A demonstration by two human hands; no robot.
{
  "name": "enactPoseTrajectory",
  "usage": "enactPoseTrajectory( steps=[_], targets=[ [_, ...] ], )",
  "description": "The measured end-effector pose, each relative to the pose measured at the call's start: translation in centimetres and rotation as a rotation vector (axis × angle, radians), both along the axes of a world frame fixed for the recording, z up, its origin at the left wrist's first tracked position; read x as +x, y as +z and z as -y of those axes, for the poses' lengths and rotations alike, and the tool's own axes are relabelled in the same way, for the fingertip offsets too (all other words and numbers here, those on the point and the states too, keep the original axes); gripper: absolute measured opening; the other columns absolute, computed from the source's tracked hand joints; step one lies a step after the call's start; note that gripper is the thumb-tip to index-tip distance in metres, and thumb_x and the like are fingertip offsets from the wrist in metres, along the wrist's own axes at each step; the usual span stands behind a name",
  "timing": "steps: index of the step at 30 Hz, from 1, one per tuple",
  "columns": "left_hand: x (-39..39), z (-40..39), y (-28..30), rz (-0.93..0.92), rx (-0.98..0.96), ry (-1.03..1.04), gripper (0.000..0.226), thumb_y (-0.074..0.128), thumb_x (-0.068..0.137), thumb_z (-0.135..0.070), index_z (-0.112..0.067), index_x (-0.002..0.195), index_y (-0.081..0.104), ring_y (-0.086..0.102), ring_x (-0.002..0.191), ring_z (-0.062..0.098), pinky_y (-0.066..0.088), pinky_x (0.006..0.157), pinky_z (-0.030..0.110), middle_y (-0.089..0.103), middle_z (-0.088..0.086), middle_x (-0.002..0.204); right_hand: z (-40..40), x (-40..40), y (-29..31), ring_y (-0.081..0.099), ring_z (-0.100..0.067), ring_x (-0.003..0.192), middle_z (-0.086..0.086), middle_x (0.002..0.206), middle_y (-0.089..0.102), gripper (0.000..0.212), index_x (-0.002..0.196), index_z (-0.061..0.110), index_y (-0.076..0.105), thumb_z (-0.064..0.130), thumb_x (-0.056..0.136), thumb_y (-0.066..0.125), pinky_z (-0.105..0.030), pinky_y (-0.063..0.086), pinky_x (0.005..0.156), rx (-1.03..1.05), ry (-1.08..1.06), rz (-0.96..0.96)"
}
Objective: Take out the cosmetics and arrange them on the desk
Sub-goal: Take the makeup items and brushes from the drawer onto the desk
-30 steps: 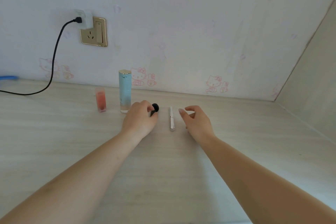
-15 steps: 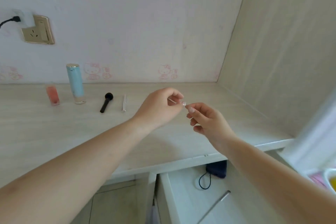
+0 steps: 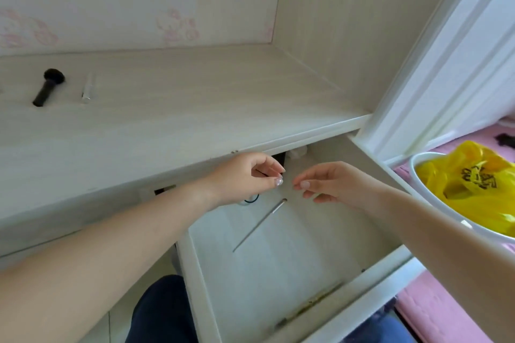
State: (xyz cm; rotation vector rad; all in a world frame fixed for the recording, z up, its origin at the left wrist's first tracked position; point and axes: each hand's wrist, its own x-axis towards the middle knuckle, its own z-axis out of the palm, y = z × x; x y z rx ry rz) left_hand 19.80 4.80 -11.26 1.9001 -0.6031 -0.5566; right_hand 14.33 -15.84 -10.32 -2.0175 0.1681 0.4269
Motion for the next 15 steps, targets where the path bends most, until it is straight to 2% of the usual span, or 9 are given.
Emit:
enactPoseTrajectory(
  steps=[2, 5, 7, 12, 15],
  targets=[
    [0.6, 0.7, -1.4, -0.042, 0.077, -0.007, 0.017, 0.066, 0.086, -0.015, -0.019, 0.102, 0.063, 0.062, 0.093, 0.023, 0.051, 0.085, 0.038, 0.068, 0.002, 0.107, 0.8, 0.3, -1.0, 0.067, -0.003, 0.090, 0.006, 0.104, 0.072, 0.013, 0.091, 0.030, 0.072, 0.020, 0.087, 0.064, -0.019, 0.053, 0.081, -0.065, 0.065, -0.093],
    [1.4, 1.9, -3.6, -0.042, 0.182, -0.018, 0.021, 0.067, 0.084, -0.013, -0.017, 0.104, 0.062, 0.061, 0.088, 0.014, 0.051, 0.077, 0.028, 0.066, 0.001, 0.104, 1.5, 0.5, -2.4, 0.066, 0.000, 0.099, 0.014, 0.108, 0.070, 0.016, 0.096, 0.032, 0.071, 0.022, 0.089, 0.062, -0.020, 0.052, 0.086, -0.117, 0.195, -0.225],
    [1.9, 2.8, -5.1, -0.037, 0.240, -0.026, 0.022, 0.070, 0.081, -0.012, -0.017, 0.101, 0.062, 0.062, 0.090, 0.015, 0.050, 0.076, 0.026, 0.064, 0.000, 0.100, 1.6, 0.7, -3.1, 0.064, 0.000, 0.102, 0.015, 0.111, 0.069, 0.018, 0.101, 0.032, 0.070, 0.022, 0.090, 0.060, -0.022, 0.051, 0.090, -0.145, 0.273, -0.303],
    [2.4, 4.2, -7.8, -0.024, 0.400, -0.049, 0.025, 0.075, 0.076, -0.015, -0.016, 0.097, 0.062, 0.064, 0.097, 0.021, 0.057, 0.077, 0.034, 0.063, 0.000, 0.094, 1.3, 1.4, -4.8, 0.064, -0.001, 0.105, 0.012, 0.111, 0.069, 0.021, 0.106, 0.028, 0.068, 0.020, 0.092, 0.056, -0.027, 0.051, 0.095, -0.243, 0.463, -0.473],
    [2.4, 4.3, -8.5, 0.048, 0.571, -0.118, 0.022, 0.077, 0.075, -0.022, -0.017, 0.090, 0.061, 0.067, 0.091, 0.024, 0.056, 0.075, 0.033, 0.063, -0.002, 0.089, 0.9, 1.9, -5.2, 0.063, -0.004, 0.107, 0.009, 0.114, 0.068, 0.025, 0.112, 0.025, 0.066, 0.017, 0.094, 0.050, -0.027, 0.050, 0.094, -0.321, 0.566, -0.561]
  ],
)
